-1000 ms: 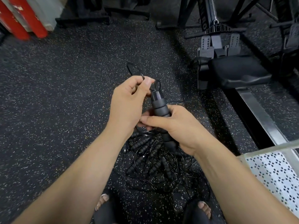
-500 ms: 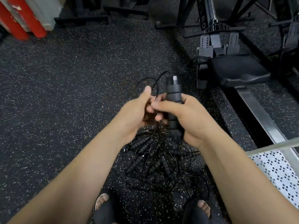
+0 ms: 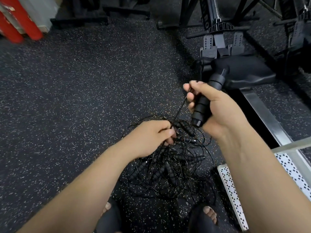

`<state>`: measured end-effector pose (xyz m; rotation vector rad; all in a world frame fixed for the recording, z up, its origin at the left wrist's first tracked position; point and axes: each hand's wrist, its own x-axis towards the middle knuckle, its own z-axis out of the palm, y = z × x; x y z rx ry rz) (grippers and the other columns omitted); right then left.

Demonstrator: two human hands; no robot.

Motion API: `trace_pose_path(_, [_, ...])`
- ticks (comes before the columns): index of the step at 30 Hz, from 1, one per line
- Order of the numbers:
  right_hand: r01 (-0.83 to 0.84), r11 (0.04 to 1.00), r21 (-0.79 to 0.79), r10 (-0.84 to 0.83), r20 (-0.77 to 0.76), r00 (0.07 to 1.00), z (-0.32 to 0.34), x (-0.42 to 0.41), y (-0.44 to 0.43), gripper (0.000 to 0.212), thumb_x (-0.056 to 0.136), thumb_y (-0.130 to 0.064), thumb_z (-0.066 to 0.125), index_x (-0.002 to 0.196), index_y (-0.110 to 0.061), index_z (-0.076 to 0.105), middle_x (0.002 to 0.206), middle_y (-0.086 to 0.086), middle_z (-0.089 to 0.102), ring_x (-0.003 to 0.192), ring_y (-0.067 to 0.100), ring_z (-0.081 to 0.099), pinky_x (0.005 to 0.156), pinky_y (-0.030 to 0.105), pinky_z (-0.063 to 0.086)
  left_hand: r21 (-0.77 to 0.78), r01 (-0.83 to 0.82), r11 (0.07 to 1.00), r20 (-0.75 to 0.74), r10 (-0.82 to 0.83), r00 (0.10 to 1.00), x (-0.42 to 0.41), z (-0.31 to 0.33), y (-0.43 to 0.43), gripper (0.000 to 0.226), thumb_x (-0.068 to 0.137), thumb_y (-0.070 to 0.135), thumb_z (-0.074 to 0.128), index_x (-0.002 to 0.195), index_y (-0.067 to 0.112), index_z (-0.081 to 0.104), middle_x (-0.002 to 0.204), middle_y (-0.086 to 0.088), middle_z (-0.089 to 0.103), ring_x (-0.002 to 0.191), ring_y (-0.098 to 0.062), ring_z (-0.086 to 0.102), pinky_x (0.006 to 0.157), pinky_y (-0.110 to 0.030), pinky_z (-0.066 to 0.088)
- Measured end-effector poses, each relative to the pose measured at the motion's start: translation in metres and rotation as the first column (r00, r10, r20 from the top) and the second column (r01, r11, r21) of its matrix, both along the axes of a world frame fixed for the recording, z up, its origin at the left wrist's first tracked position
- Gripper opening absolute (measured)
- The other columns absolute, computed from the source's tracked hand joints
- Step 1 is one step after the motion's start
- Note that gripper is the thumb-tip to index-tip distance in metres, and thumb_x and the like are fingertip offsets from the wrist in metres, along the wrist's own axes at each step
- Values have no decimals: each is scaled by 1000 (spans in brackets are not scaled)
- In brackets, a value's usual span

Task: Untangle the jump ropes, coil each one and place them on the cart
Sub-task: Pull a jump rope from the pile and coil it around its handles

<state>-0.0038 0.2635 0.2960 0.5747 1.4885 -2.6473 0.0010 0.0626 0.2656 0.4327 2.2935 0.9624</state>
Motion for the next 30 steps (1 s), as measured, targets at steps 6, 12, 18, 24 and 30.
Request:
trace_pose_path(6, [-100, 986, 134, 92, 69, 993, -11, 1, -10, 40, 89, -5, 80, 127, -4, 71, 120, 19, 79, 94, 22, 72, 74, 27, 56, 220, -143, 965, -17, 150, 989, -8, 21, -7, 23, 113, 30, 51, 107, 23, 73, 93, 10, 81, 85, -2, 76, 86, -31, 64])
trace_pose_path(12, [-329, 911, 248, 296, 163, 941, -23, 11, -37, 30, 89, 6, 69, 115, -8, 75, 112, 16, 80, 101, 28, 72, 100, 46, 56, 436, -429, 791, 58, 450, 891, -21, 21, -22, 26, 114, 24, 52, 108, 11, 74, 90, -5, 80, 80, -17, 76, 73, -31, 61])
trace_pose_path(18, [-556, 742, 374, 507, 228, 831, -29, 23, -65, 33, 86, -10, 79, 119, -13, 76, 114, 9, 82, 120, 37, 73, 115, 56, 48, 584, -599, 548, 239, 589, 772, -33, 23, -31, 27, 114, 28, 53, 104, 11, 72, 82, 1, 72, 72, -14, 67, 66, -29, 54])
trace_pose_path(24, [-574, 745, 339, 533, 214, 818, -20, 29, -73, 27, 96, 5, 74, 120, 10, 63, 104, 18, 82, 98, 31, 82, 98, 51, 63, 589, -693, 415, 307, 678, 667, -41, 18, -43, 25, 113, 29, 56, 105, 11, 71, 86, -2, 71, 75, -14, 70, 63, -25, 56])
trace_pose_path(30, [-440, 846, 301, 429, 105, 897, -4, 26, -62, 27, 94, 3, 77, 120, 5, 66, 105, 20, 82, 93, 28, 80, 88, 45, 65, 433, -720, 542, 370, 622, 690, -33, 16, -36, 48, 111, 54, 49, 126, 11, 63, 97, -9, 81, 88, -25, 80, 81, -39, 66])
